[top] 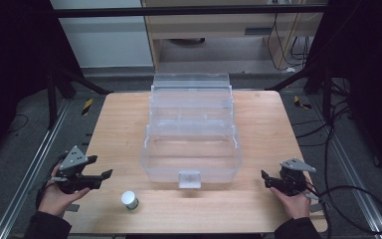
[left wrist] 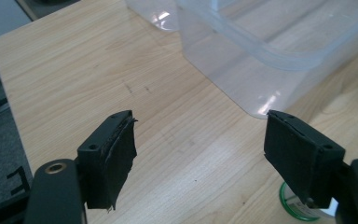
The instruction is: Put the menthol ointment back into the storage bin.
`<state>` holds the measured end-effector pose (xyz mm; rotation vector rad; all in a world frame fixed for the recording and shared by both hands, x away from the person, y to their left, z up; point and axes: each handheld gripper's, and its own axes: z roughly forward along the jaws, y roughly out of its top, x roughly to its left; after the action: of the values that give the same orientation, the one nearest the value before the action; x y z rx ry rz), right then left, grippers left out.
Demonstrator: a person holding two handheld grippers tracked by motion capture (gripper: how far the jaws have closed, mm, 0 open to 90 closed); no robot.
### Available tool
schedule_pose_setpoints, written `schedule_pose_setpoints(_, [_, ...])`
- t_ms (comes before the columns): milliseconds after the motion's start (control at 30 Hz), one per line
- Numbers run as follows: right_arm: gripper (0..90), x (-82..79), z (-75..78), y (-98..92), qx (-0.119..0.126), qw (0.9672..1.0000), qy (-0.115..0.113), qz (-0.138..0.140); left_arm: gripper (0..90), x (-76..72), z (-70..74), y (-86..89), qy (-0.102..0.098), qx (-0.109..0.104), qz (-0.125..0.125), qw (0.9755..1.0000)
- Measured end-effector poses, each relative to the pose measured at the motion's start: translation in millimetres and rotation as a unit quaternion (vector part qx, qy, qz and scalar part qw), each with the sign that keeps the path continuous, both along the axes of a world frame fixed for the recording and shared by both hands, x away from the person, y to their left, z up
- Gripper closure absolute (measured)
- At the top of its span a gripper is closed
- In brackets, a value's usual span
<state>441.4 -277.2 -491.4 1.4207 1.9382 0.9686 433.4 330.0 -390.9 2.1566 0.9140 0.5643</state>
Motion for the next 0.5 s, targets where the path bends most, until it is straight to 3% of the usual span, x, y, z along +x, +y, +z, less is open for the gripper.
schedule_pose_setpoints(167, [18.7, -0.1, 1.0, -1.7, -0.001, 1.0000, -0.005, -0.004, 23.7, 3.2, 8.8, -9.9, 0.017, 0.031, -0.038, 0.9987])
schedule_pose_setpoints(233, [18.5, 0.2, 0.3, -1.3, -0.005, 1.0000, -0.003, -0.002, 23.6, 4.0, 14.1, -14.1, 0.026, 0.055, -0.063, 0.9962])
schedule_pose_setpoints(267, [18.4, 0.2, 0.1, -1.0, -0.005, 1.0000, -0.001, -0.002, 23.6, 4.0, 14.1, -14.1, 0.026, 0.055, -0.063, 0.9962])
schedule_pose_setpoints(300, [18.3, 0.4, -0.3, -0.9, -0.008, 1.0000, -0.001, -0.002, 23.6, 3.6, 17.3, -16.1, 0.028, 0.062, -0.079, 0.9945])
schedule_pose_setpoints(500, [18.3, 0.2, 0.3, -1.2, -0.007, 1.0000, -0.003, -0.004, 23.4, 3.0, 22.5, -21.6, 0.035, 0.081, -0.108, 0.9903])
